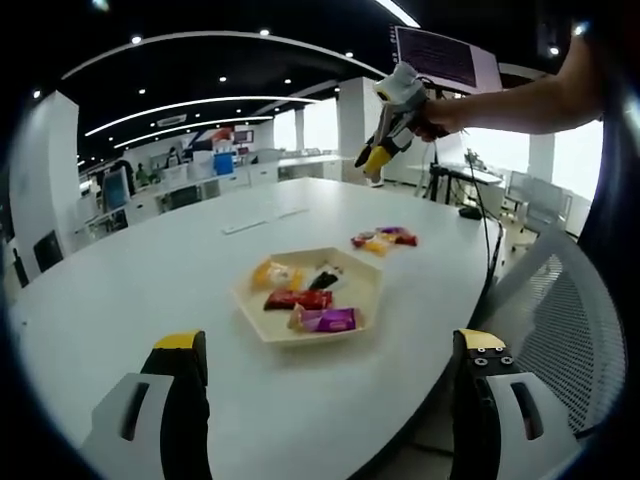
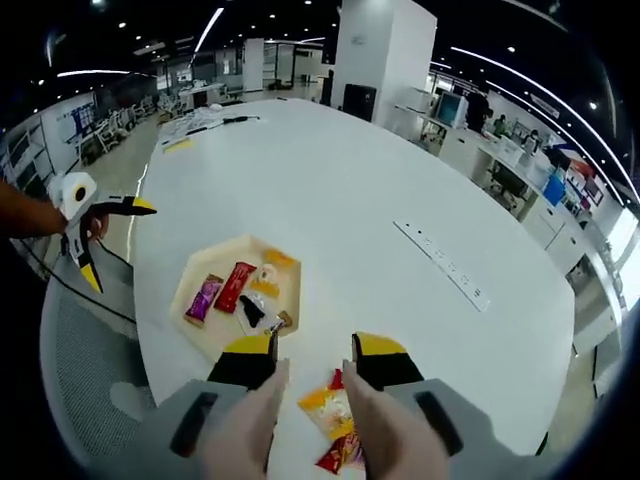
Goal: Place the target food into the container with the food tongs after gripping and lifting it, then release it inside without dropping or visibly crushing the food.
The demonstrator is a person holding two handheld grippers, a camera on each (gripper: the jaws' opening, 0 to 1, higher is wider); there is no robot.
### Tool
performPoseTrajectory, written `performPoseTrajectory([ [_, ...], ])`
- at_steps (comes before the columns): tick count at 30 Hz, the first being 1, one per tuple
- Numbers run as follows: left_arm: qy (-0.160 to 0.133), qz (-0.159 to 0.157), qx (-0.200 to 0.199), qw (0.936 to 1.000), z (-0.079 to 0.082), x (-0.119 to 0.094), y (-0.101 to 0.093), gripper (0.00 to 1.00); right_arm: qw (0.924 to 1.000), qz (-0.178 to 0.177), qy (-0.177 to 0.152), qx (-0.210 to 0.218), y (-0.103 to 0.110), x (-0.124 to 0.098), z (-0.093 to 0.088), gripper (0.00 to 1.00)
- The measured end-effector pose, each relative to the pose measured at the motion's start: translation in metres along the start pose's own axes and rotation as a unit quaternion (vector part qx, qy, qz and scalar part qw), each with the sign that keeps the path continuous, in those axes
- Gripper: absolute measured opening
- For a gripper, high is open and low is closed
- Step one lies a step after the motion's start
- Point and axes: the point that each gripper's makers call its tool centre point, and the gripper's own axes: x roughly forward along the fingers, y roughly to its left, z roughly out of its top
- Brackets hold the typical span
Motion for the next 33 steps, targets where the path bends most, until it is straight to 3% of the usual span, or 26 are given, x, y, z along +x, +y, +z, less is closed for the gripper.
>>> performPoseTrajectory([
  [21, 0.017, -0.003, 0.006, 0.9998, -0.006, 0.002, -0.003, 0.99, 0.9995, -0.027, 0.018, 0.002, -0.037, -0.03, -0.056, 0.29],
  [33, 0.022, -0.002, 0.008, 0.9997, -0.008, 0.003, -0.003, 0.99, 0.9986, -0.042, 0.019, 0.026, -0.047, -0.023, -0.081, 0.29],
])
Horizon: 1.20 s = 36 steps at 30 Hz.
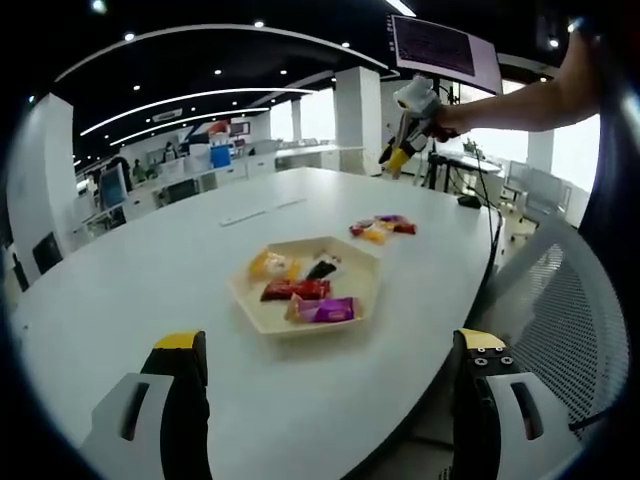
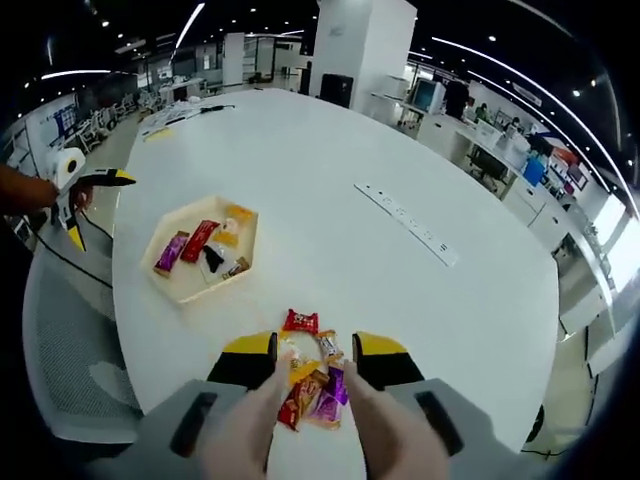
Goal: Place the target food into the container with the food tongs after gripping and lifting it, then release it inside without dropping or visibly crushing the food.
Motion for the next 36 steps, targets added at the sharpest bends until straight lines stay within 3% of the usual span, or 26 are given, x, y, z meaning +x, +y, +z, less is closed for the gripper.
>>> performPoseTrajectory([
  [16, 0.003, 0.002, -0.002, 1.0, 0.0, 0.001, 0.002, 0.99, 0.9998, -0.011, 0.006, 0.015, -0.003, 0.017, -0.028, 0.29],
  [27, 0.004, 0.002, -0.003, 1.0, -0.001, 0.001, 0.002, 0.99, 0.9998, -0.01, 0.002, 0.019, 0.005, 0.031, -0.039, 0.29],
  [36, 0.003, 0.003, -0.006, 1.0, -0.001, 0.0, 0.003, 0.99, 0.9992, -0.033, 0.0, 0.023, 0.0, 0.042, -0.051, 0.29],
])
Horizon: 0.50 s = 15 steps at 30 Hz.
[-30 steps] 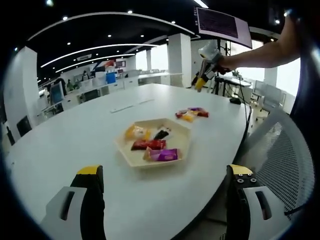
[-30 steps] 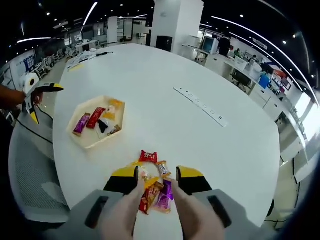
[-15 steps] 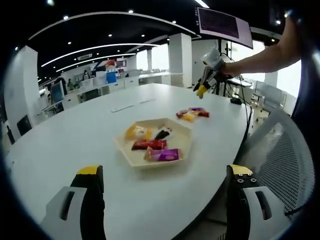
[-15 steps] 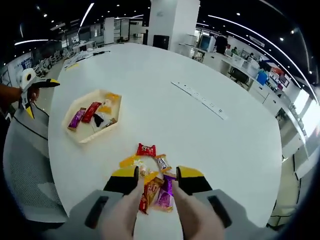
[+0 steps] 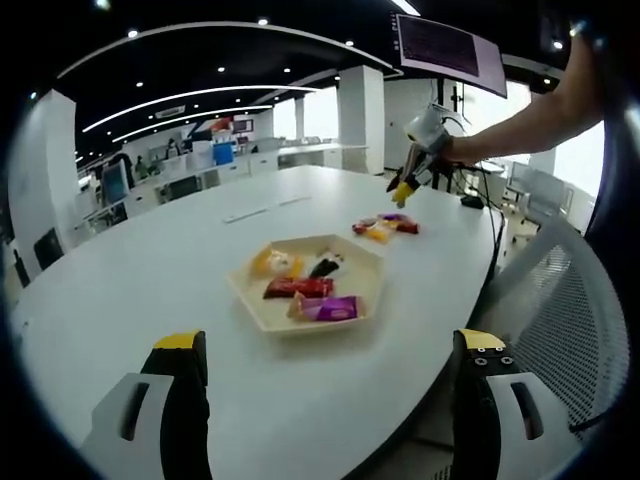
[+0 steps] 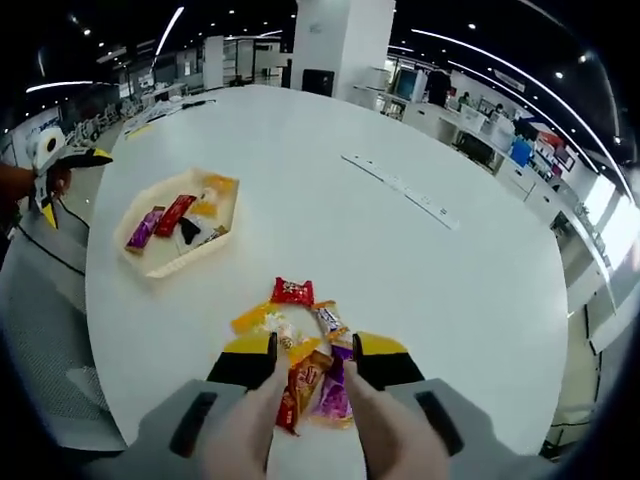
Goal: Place the target food into the container with the food tongs after gripping and lifting it, then release it inside without dropping or visibly crushing the food.
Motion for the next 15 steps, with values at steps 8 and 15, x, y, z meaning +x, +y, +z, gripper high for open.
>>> performPoseTrajectory([
  [8, 0.0, 0.002, -0.001, 1.0, 0.0, 0.0, 0.001, 0.99, 0.9997, -0.008, 0.0, 0.022, -0.002, 0.008, -0.008, 0.29],
  [15, 0.003, 0.001, -0.002, 1.0, -0.001, 0.001, 0.001, 0.99, 0.9995, 0.002, 0.008, 0.03, 0.005, 0.017, -0.019, 0.29],
])
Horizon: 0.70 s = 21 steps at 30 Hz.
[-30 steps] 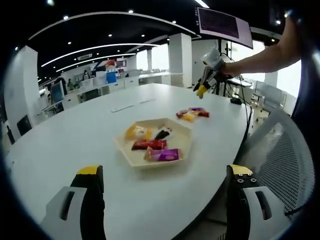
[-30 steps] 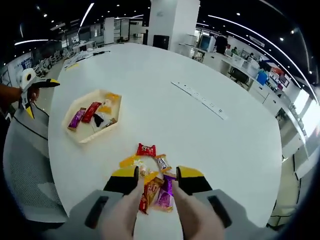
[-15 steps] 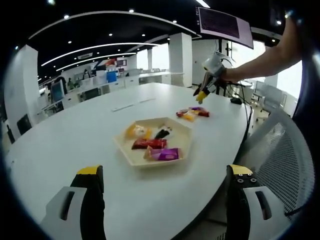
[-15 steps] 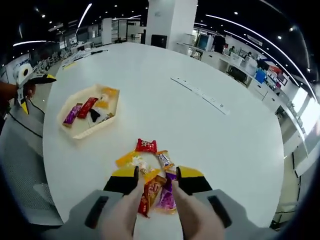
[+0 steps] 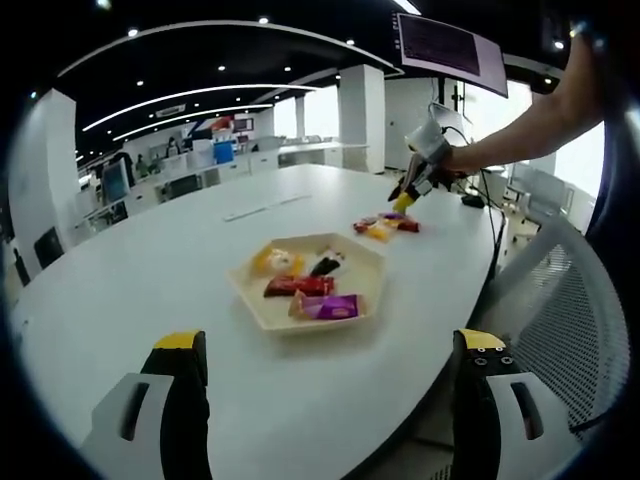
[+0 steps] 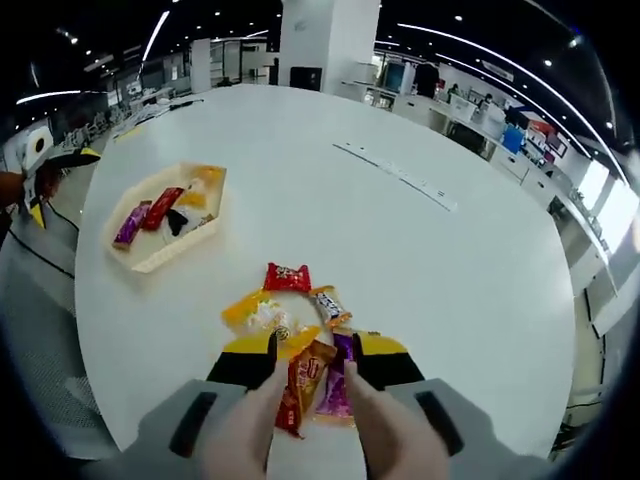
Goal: Place the target food into the container with the food tongs after gripping and lifting it, then release it inside without dropping or visibly crushing the food.
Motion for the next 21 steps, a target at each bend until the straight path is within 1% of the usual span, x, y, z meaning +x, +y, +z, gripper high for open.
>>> performPoseTrajectory([
  [13, 0.006, -0.002, 0.001, 1.0, -0.002, 0.001, -0.001, 0.99, 0.9999, 0.004, 0.011, 0.012, 0.007, 0.012, -0.017, 0.29],
  [18, 0.001, 0.002, -0.002, 1.0, -0.001, 0.0, 0.001, 0.99, 0.9999, 0.0, 0.011, 0.012, 0.007, 0.013, -0.015, 0.3],
  [20, 0.001, 0.002, -0.001, 1.0, 0.0, 0.0, 0.001, 0.99, 0.9995, -0.006, 0.014, 0.026, 0.007, 0.013, -0.015, 0.3],
  [21, 0.001, 0.001, 0.0, 1.0, 0.0, 0.0, 0.001, 0.99, 0.9995, -0.007, 0.014, 0.026, 0.006, 0.014, -0.014, 0.3],
])
